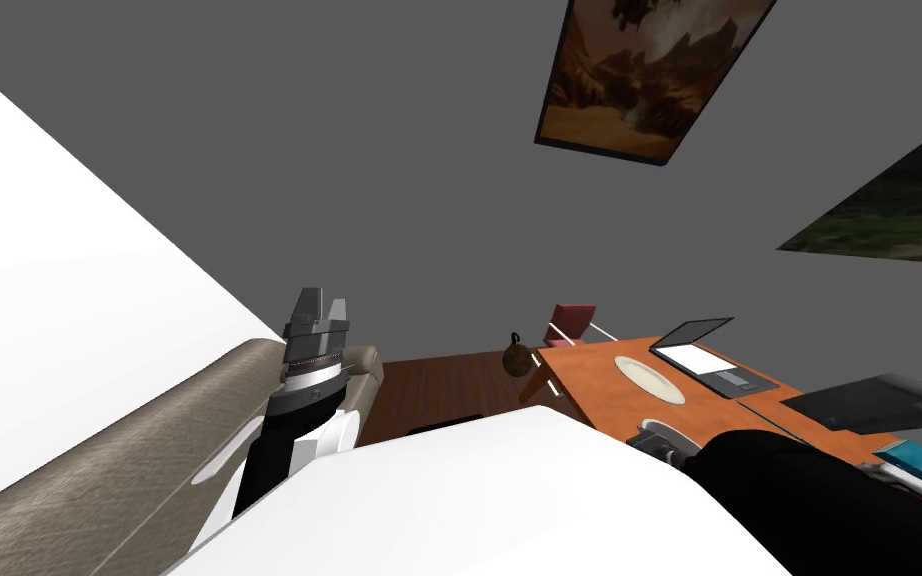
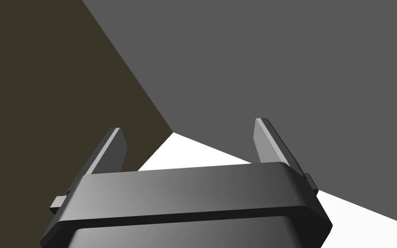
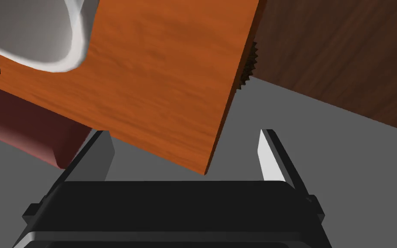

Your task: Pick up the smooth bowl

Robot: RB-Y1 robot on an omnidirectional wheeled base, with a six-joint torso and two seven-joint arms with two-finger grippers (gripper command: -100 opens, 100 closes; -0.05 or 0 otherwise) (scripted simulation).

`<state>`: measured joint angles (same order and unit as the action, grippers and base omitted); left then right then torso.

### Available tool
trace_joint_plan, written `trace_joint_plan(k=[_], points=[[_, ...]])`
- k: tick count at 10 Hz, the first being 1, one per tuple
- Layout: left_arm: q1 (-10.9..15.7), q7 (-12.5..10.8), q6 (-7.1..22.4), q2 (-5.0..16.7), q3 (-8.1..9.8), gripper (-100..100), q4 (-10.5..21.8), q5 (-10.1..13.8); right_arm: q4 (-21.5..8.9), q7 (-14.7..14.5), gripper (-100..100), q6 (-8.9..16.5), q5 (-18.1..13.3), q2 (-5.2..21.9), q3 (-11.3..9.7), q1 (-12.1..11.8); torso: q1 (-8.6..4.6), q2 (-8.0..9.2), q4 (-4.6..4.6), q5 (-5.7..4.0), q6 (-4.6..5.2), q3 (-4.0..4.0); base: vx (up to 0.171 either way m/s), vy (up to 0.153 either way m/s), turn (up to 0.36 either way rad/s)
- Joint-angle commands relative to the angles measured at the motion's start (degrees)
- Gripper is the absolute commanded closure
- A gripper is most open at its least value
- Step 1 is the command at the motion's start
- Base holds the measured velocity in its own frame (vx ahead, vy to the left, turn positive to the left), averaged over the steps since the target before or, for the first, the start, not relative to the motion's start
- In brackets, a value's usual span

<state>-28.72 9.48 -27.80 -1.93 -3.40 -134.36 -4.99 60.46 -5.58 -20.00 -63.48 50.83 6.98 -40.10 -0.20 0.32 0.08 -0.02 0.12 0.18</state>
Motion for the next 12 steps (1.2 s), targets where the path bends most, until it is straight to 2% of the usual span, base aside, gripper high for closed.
trace_joint_plan(k=[1, 2, 3, 5, 7, 8, 9, 10, 11, 12], points=[[0.0, 0.0, 0.0, 0.0, 0.0, 0, 0.0, 0.0, -2.38, 0.32, -100, 0.35, -0.7, 0.34, -1.02, 0.78, 0.0, 0.0, 0.0, 0.0, 0.0, 0.0, -0.008, -0.042, 0.068], [0.0, 0.0, 0.0, 0.0, 0.0, 0, 0.0, 0.0, -3.73, 0.49, -100, 0.48, -1.47, 0.95, -1.98, 0.09, 0.01, -0.01, 0.0, -0.01, 0.01, 0.0, -0.014, -0.04, 0.079], [0.0, 0.0, 0.0, 0.0, 0.0, 0, 0.0, 0.0, -4.15, 0.49, -100, 0.48, -1.47, 0.95, -1.98, 0.09, 0.01, 0.0, 0.0, 0.0, 0.0, 0.0, -0.012, -0.034, 0.05], [0.0, 0.0, 0.0, 0.0, 0.0, 0, 0.0, 0.0, -7.15, 0.82, -100, 0.66, -2.72, 1.85, -3.81, -1.13, 0.03, 0.01, 0.0, 0.0, 0.0, 0.01, -0.019, -0.044, 0.109], [-0.01, 0.0, 0.0, 0.0, 0.0, 0, 0.0, 0.0, -7.15, 0.82, -100, 0.66, -2.72, 1.85, -3.81, -1.13, 0.03, 0.01, 0.01, -0.01, 0.03, 0.01, -0.005, -0.027, 0.015], [-0.01, 0.0, 0.0, 0.0, 0.0, 0, 0.0, 0.0, -9.35, 1.12, -100, 0.76, -3.6, 2.4, -5.31, -2.07, 0.11, -0.03, 0.0, 0.0, 0.02, -0.01, -0.009, -0.03, 0.102], [0.0, 0.0, 0.0, 0.0, 0.0, 0, 0.0, 0.0, -10.12, 1.23, -100, 0.79, -3.89, 2.56, -5.87, -2.41, 0.07, -0.01, 0.0, 0.01, 0.01, 0.0, -0.021, -0.054, 0.106], [0.0, 0.0, 0.0, 0.0, 0.0, 0, 0.0, 0.0, -9.62, 0.23, -100, 0.75, -3.55, 1.66, -5.01, -2.2, 0.0, 0.03, 0.01, -0.02, 0.02, 0.02, -0.011, -0.026, 0.015], [-0.01, 0.0, 0.0, 0.0, 0.0, 0, 0.0, 0.0, -9.76, 0.11, 0, 0.83, -3.61, 1.6, -5.09, -2.24, 0.07, 0.0, 0.01, 0.0, 0.02, 0.0, 0.0, 0.0, 0.0], [-0.01, 0.0, 0.0, 0.0, 0.0, 0, 0.0, 0.0, -11.0, -0.75, -100, 2.15, -3.44, -0.02, -6.16, -1.16, 0.14, -0.03, 0.0, 0.02, 0.02, -0.02, 0.01, -0.048, 0.082]])
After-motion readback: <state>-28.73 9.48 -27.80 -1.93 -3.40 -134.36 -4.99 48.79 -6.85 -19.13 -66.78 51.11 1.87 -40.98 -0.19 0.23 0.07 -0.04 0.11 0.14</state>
